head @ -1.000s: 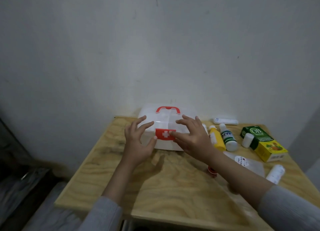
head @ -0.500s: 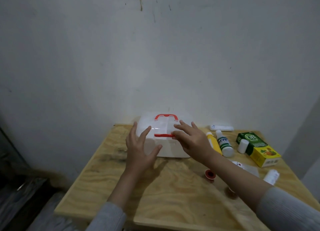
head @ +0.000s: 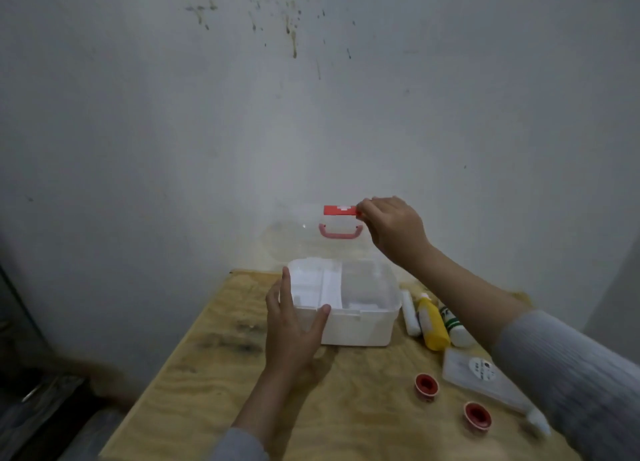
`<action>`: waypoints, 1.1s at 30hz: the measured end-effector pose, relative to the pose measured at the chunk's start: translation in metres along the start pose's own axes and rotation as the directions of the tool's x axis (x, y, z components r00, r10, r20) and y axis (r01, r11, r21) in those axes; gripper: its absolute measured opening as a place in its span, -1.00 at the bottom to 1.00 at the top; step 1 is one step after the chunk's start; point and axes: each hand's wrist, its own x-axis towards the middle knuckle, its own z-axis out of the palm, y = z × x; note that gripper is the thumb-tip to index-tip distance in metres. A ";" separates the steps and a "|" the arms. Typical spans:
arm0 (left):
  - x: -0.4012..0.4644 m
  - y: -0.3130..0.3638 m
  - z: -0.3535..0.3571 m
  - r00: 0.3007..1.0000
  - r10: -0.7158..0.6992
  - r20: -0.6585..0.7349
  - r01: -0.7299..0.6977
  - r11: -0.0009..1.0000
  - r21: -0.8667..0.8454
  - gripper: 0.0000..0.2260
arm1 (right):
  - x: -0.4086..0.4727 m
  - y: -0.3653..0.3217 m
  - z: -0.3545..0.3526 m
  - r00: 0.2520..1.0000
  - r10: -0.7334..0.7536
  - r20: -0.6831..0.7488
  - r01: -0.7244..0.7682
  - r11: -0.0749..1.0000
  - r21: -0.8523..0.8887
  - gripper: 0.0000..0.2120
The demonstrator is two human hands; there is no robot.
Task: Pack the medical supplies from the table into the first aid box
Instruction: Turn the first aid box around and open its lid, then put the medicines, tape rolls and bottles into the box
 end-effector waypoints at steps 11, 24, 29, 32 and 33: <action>0.015 -0.004 0.003 0.992 -0.111 0.066 0.116 0.990 -0.082 -0.14 | 0.012 0.024 0.036 0.797 0.275 0.538 -0.270 0.959 -0.090 -0.48; 0.017 -0.005 0.000 0.988 -0.139 0.067 0.145 0.985 -0.094 -0.16 | -0.064 0.029 -0.100 0.727 0.327 0.604 -0.388 0.921 -0.031 -0.69; 0.015 -0.005 0.001 0.990 -0.128 0.055 0.133 0.987 -0.089 -0.17 | -0.129 0.036 -0.144 0.507 0.499 0.703 -0.587 0.797 -0.142 -0.82; 0.016 -0.005 0.003 0.990 -0.131 0.047 0.135 0.988 -0.079 -0.16 | -0.160 0.032 -0.151 0.403 0.571 0.715 -0.665 0.720 -0.200 -0.83; 0.015 -0.005 0.003 0.990 -0.132 0.046 0.135 0.987 -0.081 -0.16 | -0.168 0.030 -0.153 0.377 0.589 0.715 -0.687 0.695 -0.210 -0.83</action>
